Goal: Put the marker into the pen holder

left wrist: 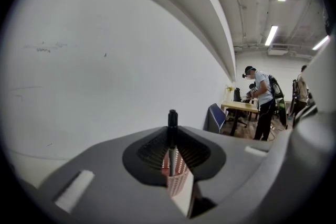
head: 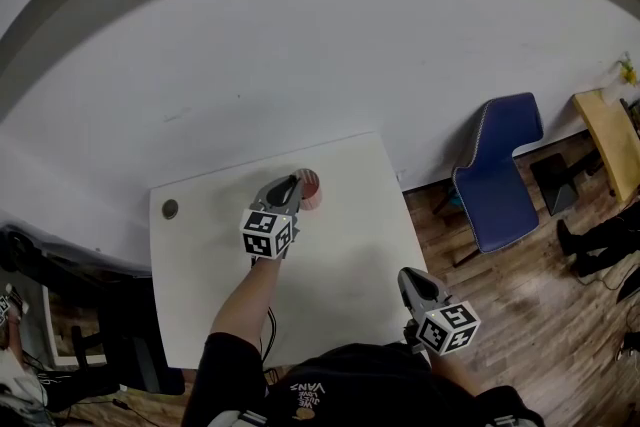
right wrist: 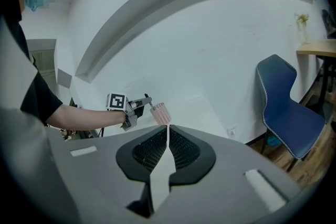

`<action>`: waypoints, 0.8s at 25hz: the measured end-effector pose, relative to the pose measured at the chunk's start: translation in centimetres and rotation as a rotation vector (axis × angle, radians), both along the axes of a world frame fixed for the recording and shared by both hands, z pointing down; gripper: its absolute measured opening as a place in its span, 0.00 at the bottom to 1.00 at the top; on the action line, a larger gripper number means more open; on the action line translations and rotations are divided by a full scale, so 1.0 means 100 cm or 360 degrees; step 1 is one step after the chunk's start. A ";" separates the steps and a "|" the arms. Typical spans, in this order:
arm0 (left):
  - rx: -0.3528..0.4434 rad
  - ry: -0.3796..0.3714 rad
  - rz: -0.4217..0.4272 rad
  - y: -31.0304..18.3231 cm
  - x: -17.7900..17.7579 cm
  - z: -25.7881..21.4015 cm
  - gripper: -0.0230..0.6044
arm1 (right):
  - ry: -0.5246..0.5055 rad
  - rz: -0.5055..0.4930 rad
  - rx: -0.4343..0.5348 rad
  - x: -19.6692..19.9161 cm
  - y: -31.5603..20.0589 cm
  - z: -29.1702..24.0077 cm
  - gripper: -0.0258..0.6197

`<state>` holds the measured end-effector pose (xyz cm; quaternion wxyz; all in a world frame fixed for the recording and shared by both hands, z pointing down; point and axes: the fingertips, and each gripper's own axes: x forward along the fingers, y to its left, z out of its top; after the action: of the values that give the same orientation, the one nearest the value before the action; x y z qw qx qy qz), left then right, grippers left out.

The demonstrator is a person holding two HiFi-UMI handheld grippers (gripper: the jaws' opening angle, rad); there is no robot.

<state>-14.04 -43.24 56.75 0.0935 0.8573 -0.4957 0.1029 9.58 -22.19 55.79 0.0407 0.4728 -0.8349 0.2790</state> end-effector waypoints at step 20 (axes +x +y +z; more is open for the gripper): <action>-0.0059 -0.0035 -0.0100 0.006 -0.011 0.028 0.20 | 0.0002 -0.0001 -0.0015 -0.002 0.000 0.003 0.04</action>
<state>-15.12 -42.64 59.59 0.1071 0.8382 -0.5214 0.1185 9.41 -22.14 56.08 0.0434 0.4725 -0.8337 0.2825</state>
